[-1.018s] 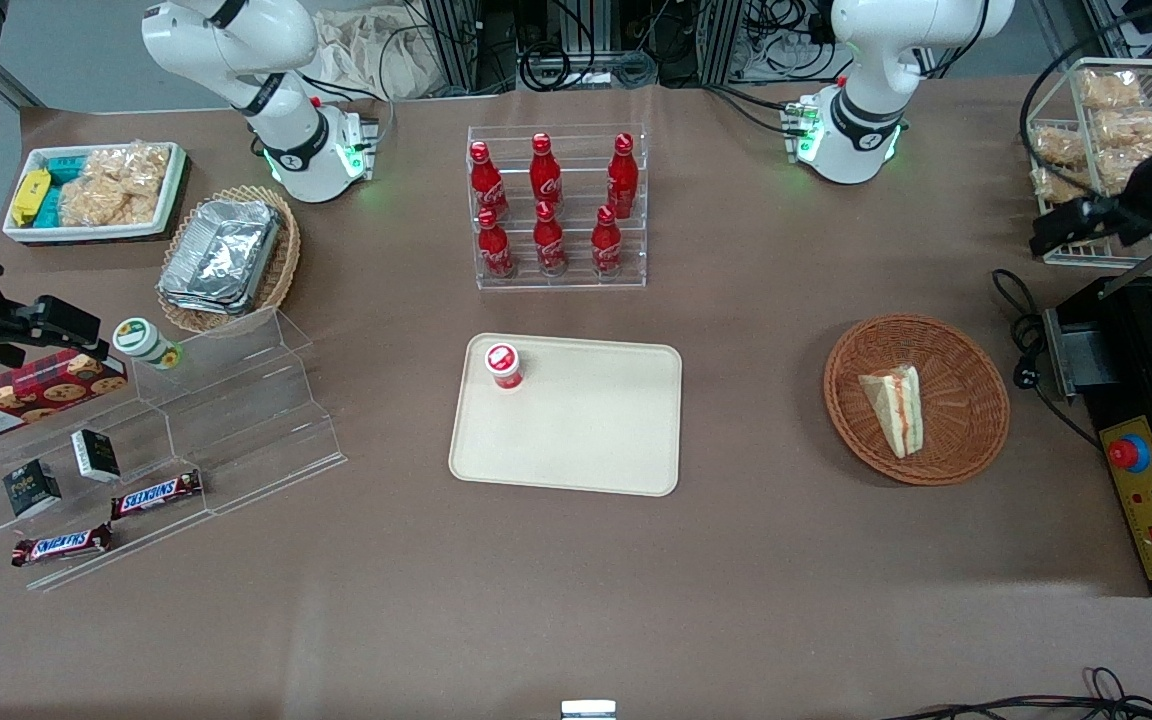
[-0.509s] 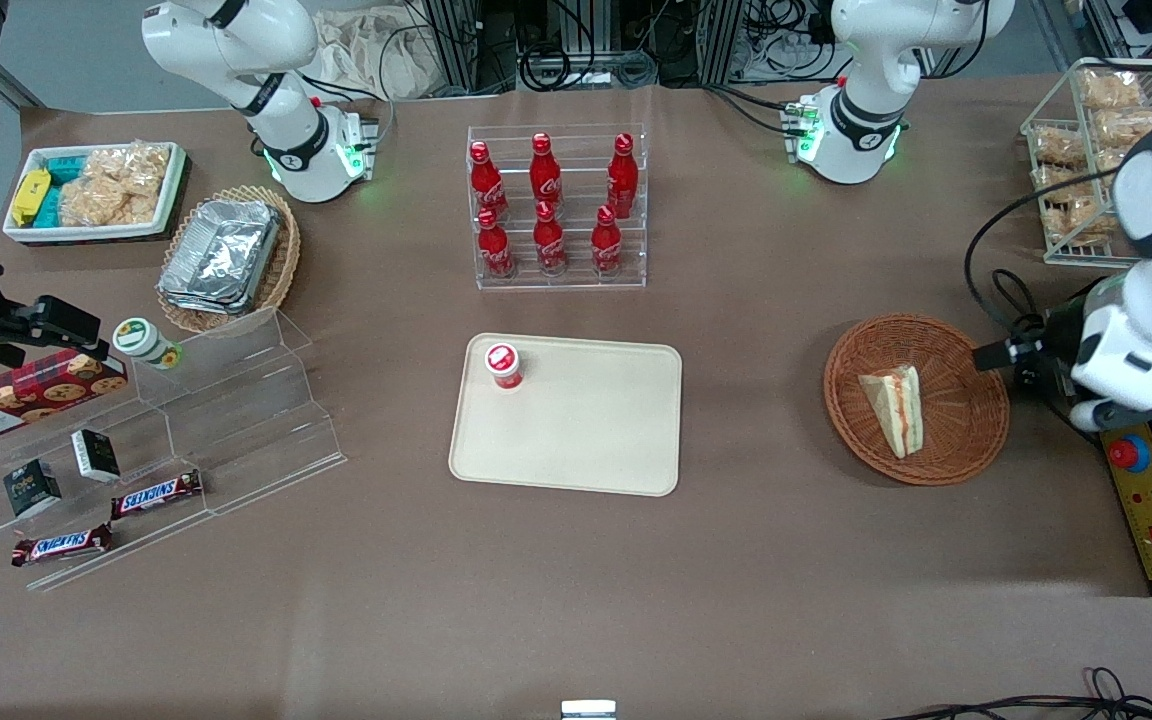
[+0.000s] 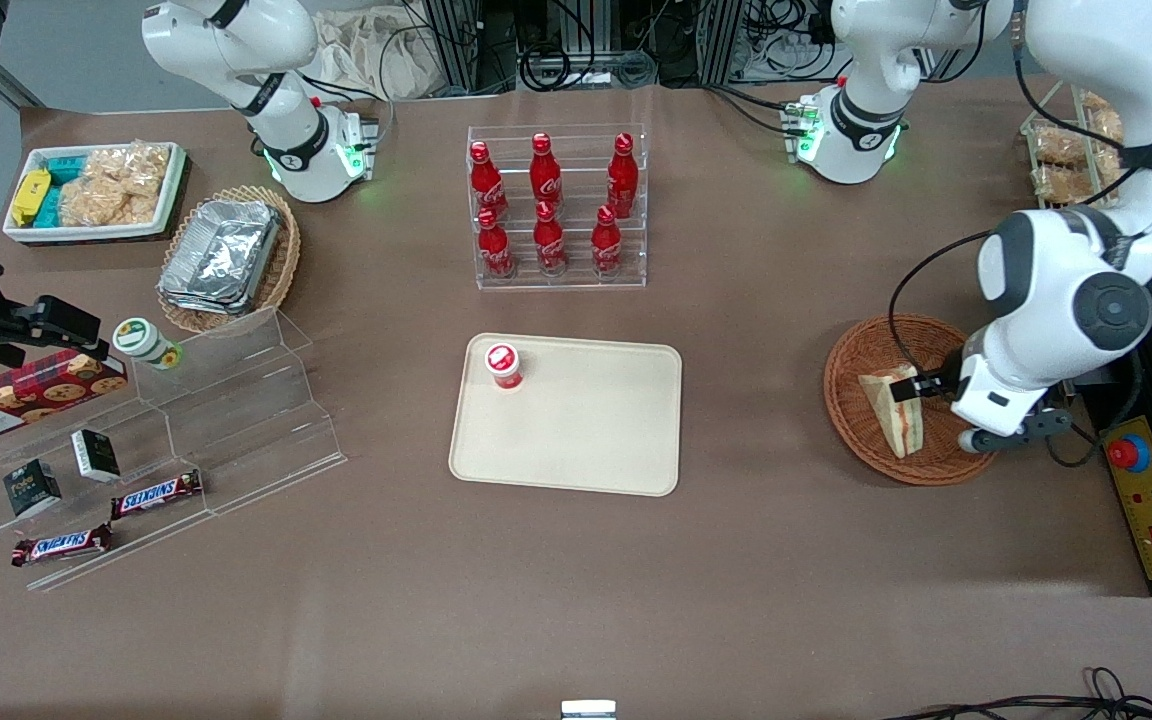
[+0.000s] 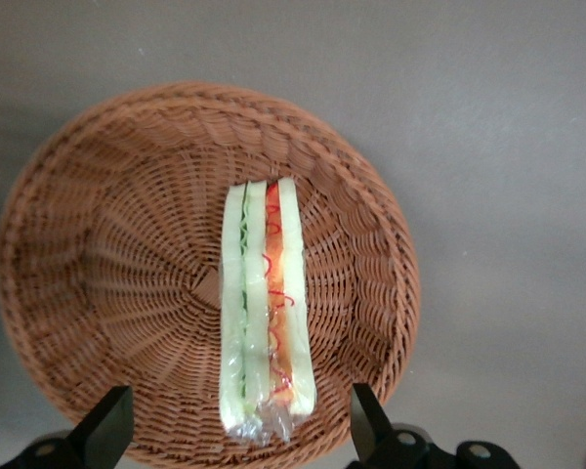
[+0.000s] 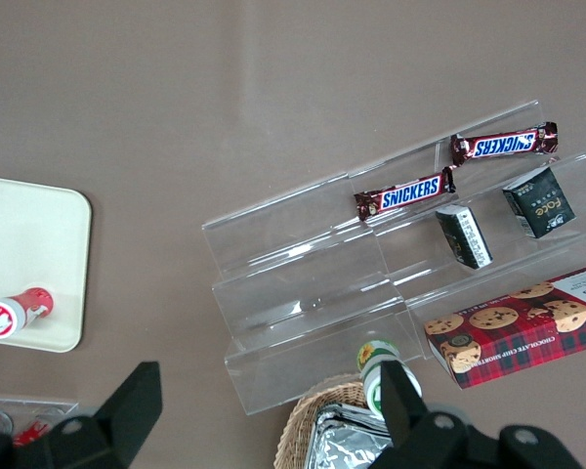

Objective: Place sandwich from basket to tray
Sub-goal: 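Lower the open left gripper over the sandwich and close on it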

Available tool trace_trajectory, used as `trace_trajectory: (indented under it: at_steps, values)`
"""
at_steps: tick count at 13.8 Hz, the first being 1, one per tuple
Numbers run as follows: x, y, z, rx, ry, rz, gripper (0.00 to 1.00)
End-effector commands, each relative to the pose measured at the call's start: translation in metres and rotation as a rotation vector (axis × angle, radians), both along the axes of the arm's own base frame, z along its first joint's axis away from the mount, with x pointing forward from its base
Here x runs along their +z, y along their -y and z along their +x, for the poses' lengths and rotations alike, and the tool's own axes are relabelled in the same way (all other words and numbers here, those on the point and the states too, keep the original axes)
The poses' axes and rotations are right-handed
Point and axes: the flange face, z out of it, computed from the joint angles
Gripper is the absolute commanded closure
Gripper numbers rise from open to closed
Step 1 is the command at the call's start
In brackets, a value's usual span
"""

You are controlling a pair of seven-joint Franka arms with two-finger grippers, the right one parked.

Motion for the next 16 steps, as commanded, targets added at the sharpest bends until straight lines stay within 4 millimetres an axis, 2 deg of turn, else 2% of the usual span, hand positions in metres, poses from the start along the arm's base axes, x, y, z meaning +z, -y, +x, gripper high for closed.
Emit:
trace_trajectory:
  at_steps: [1, 4, 6, 7, 8, 11, 12, 14, 16]
  values:
    - [-0.033, 0.001, -0.01, 0.016, 0.026, 0.015, 0.0]
    - [-0.07, 0.012, -0.014, 0.019, 0.042, 0.017, 0.0]
    - [-0.083, 0.012, -0.015, 0.007, 0.029, 0.027, 0.0]
    - [-0.084, 0.012, -0.014, -0.005, 0.029, 0.036, 0.02]
    - [-0.084, 0.012, -0.015, -0.011, 0.027, 0.038, 0.13]
    - [-0.084, 0.011, -0.015, -0.027, 0.022, 0.044, 0.63]
    - [-0.082, 0.011, -0.015, -0.034, 0.023, 0.05, 0.75]
    - [-0.068, 0.01, -0.012, -0.034, 0.023, 0.053, 0.78]
    - [-0.021, 0.011, -0.005, -0.046, 0.048, 0.065, 0.79]
